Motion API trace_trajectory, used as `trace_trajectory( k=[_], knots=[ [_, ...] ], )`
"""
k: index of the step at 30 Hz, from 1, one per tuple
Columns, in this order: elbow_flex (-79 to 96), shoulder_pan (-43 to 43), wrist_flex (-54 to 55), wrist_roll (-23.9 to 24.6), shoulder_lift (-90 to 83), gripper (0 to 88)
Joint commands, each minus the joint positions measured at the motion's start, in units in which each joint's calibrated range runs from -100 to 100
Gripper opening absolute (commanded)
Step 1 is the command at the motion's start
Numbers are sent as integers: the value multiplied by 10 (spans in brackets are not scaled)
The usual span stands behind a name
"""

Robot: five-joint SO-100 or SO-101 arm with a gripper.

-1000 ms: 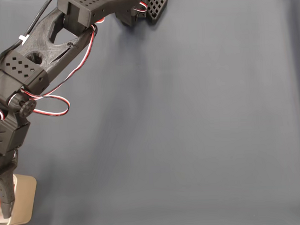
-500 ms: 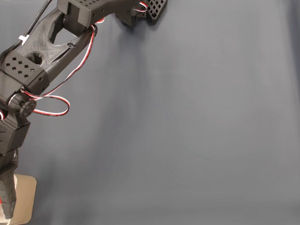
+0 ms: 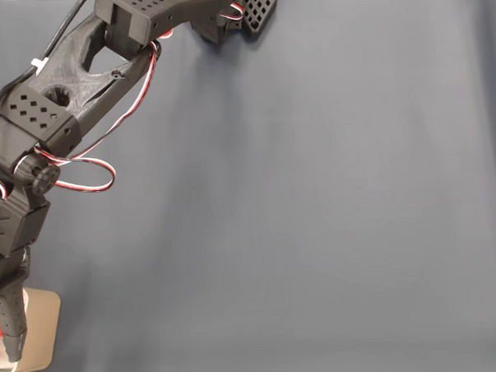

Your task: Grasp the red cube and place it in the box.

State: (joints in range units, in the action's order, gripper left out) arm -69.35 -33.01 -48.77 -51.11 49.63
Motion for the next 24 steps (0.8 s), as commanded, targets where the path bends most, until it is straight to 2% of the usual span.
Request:
trace_trajectory(
  k=[1,4,10,13,24],
  knots=[
    [-33,6,1,3,-46,360],
    [-33,7,-2,3,-47,317],
    [-22,15,-6,7,-63,75],
    [3,22,-6,7,-84,2],
    [145,91,-16,16,-223,0]
  ],
)
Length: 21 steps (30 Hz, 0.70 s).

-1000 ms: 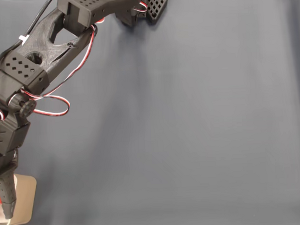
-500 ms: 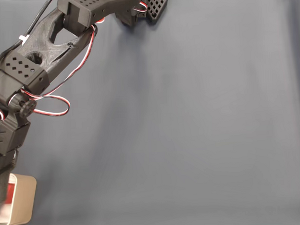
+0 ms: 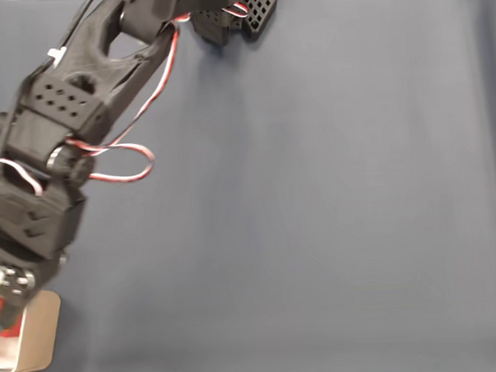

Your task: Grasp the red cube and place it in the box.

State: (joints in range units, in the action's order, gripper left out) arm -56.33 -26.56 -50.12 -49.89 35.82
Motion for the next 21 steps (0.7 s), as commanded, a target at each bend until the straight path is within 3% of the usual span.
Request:
trace_trajectory(
  k=[1,21],
  knots=[
    [32,35,-2,3,-100,0],
    [414,183,15,7,-423,0]
  ],
)
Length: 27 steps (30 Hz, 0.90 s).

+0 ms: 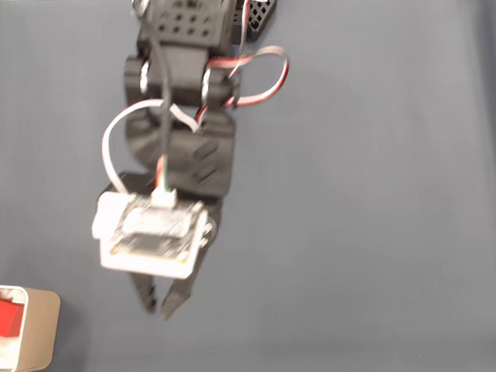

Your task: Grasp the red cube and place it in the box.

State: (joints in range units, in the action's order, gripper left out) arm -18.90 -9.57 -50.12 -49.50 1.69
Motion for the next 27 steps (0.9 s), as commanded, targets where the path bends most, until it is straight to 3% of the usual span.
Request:
trace_trajectory(
  k=[1,27],
  knots=[
    [72,17,23,2,-104,0],
    [819,77,181,0,-611,0]
  ],
)
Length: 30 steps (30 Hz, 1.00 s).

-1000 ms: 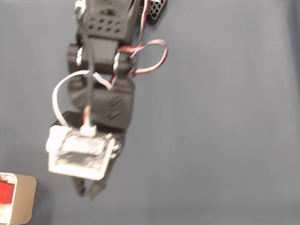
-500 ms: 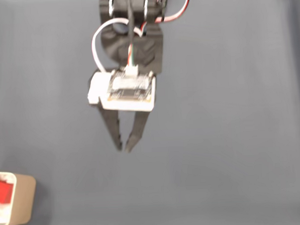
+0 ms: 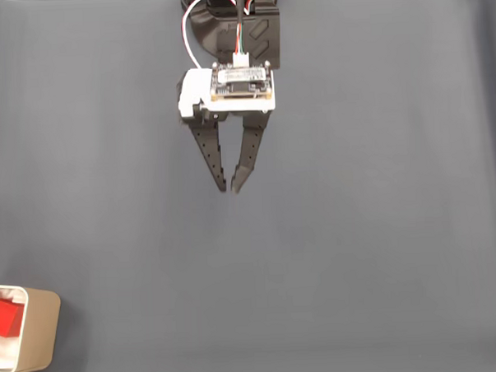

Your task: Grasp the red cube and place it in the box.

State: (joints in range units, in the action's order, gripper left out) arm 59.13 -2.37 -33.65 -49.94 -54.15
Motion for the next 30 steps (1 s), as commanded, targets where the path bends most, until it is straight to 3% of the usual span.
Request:
trace_trajectory(
  k=[1,19,30],
  knots=[
    [60,5,16,4,-68,0],
    [371,17,-21,12,-336,0],
    [407,32,-177,28,-424,0]
  ],
)
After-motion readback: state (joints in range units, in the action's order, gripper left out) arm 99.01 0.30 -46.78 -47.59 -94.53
